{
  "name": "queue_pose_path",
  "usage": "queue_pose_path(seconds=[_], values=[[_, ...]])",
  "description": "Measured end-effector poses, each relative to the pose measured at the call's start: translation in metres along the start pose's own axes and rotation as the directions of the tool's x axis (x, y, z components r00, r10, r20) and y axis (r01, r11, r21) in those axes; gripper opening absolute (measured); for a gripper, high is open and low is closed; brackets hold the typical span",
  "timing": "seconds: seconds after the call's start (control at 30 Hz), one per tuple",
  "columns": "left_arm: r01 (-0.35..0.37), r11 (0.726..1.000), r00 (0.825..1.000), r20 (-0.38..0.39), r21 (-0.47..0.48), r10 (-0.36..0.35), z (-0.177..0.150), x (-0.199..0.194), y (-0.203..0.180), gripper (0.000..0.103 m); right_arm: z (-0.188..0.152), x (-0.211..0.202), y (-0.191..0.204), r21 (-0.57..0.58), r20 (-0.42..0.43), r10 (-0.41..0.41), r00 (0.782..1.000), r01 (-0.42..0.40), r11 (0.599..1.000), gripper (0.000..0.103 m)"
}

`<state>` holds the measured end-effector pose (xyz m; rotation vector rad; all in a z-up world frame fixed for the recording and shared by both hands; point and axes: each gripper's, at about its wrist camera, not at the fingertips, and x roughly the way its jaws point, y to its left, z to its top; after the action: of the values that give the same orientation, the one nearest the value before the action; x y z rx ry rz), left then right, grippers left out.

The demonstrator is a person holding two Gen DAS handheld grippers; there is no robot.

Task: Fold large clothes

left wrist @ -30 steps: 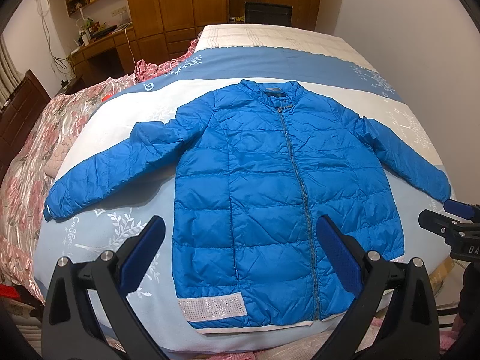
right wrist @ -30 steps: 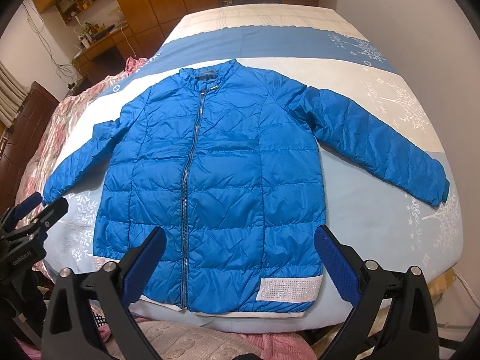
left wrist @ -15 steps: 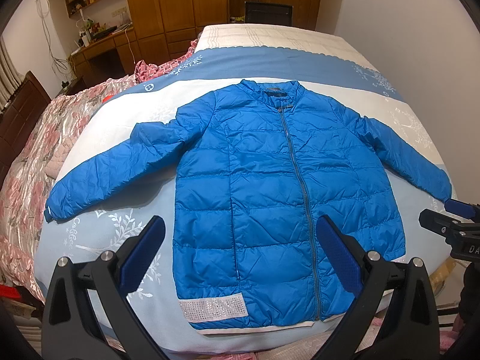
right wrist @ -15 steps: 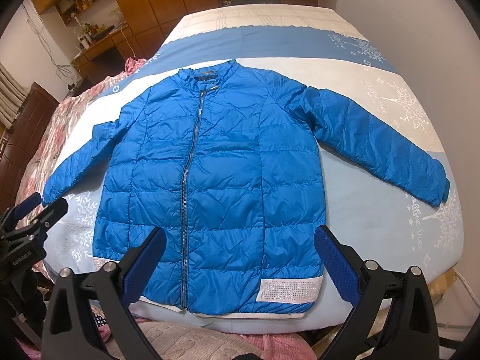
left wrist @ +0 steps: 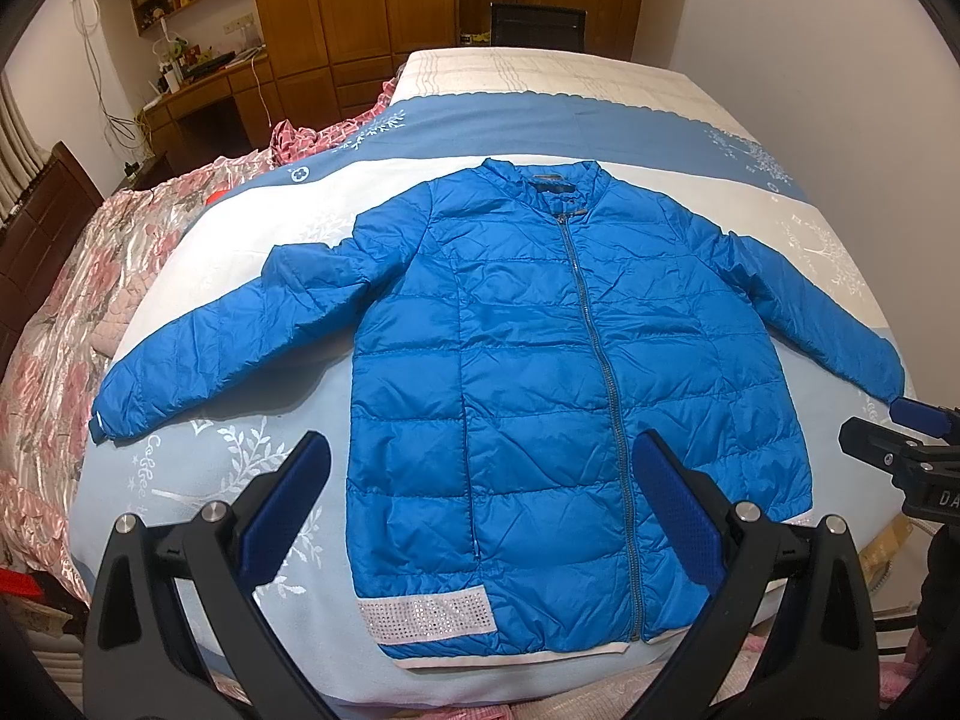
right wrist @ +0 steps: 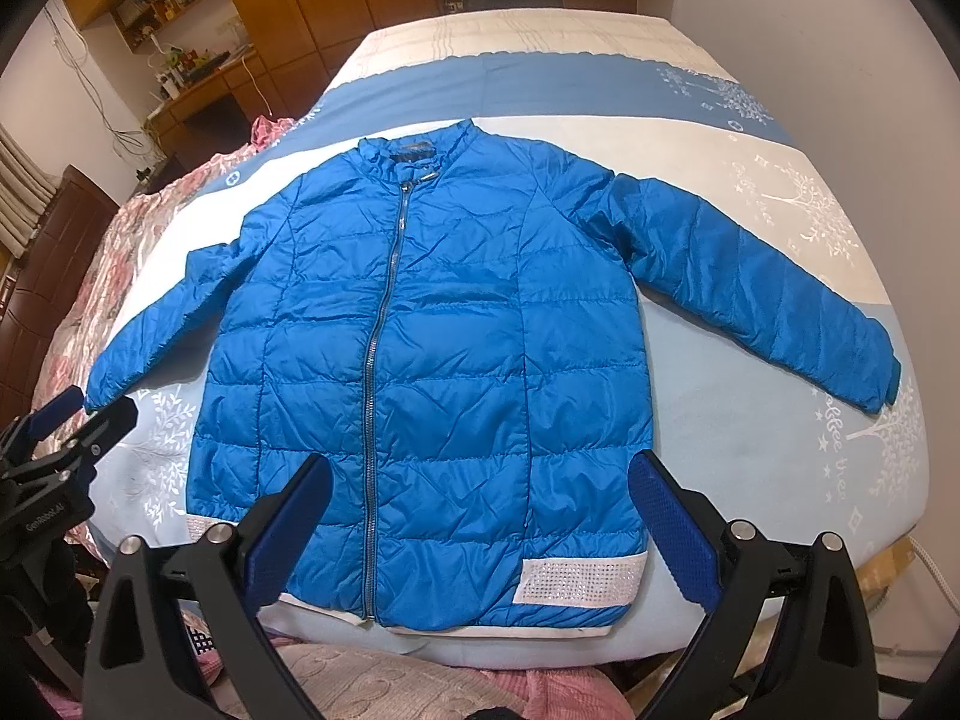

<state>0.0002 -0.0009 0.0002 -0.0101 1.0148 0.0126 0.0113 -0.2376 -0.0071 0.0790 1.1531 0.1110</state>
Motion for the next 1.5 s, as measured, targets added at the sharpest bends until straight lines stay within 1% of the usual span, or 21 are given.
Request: queue_pose_path(seconds=[0.57,0.63,0.87,0.97,1.07,1.13,1.23,1.3,1.33,1.37,1.47,1.5], values=[[-0.001,1.0,1.0,-0.002,0.0,0.001,0.0,0.0,0.0,0.1,-0.002,-0.001,-0.001,0.009,0.003,0.002,1.0,-0.002,1.0,0.099],[-0.001,1.0,1.0,-0.002,0.0,0.001,0.005,0.001,0.006,0.1,-0.002,-0.001,-0.001,0.006,0.003,0.004,1.0,-0.004,1.0,0.099],[-0.002,1.0,1.0,-0.001,0.001,0.002,0.005,0.001,0.006,0.1,-0.001,-0.001,-0.003,0.002,0.006,0.008,1.0,-0.008,1.0,0.099],[-0.007,1.0,1.0,0.001,0.006,0.007,0.006,0.003,0.01,0.1,0.001,0.0,-0.007,0.005,0.016,0.024,1.0,-0.024,1.0,0.099],[-0.009,1.0,1.0,0.001,0.007,0.009,0.004,0.011,0.007,0.1,0.001,0.009,-0.018,0.023,0.02,0.053,0.998,-0.054,0.998,0.099],[-0.023,1.0,0.999,-0.032,0.018,0.024,0.003,0.026,-0.004,0.1,0.0,0.022,-0.036,0.066,0.005,0.083,0.997,-0.083,0.994,0.099],[-0.002,0.999,0.996,-0.091,0.039,0.006,0.006,0.05,-0.019,0.1,-0.003,0.042,-0.07,0.147,-0.032,0.115,0.993,-0.109,0.983,0.099],[0.009,0.998,0.993,-0.114,0.068,-0.001,0.01,0.059,-0.033,0.1,-0.004,0.051,-0.104,0.22,-0.041,0.128,0.991,-0.116,0.969,0.099],[0.016,0.996,0.993,-0.121,0.086,-0.005,0.014,0.063,-0.041,0.1,-0.004,0.051,-0.129,0.267,-0.032,0.118,0.993,-0.105,0.958,0.099],[0.027,0.994,0.992,-0.122,0.103,-0.014,0.019,0.065,-0.049,0.1,-0.003,0.05,-0.144,0.292,-0.023,0.101,0.995,-0.09,0.952,0.099],[0.068,0.986,0.992,-0.115,0.154,-0.05,0.04,0.072,-0.081,0.1,0.002,0.039,-0.213,0.373,0.01,-0.001,1.0,-0.003,0.928,0.099],[0.089,0.981,0.991,-0.109,0.175,-0.071,0.049,0.076,-0.098,0.1,0.004,0.035,-0.235,0.395,0.02,-0.025,0.999,0.015,0.919,0.099]])
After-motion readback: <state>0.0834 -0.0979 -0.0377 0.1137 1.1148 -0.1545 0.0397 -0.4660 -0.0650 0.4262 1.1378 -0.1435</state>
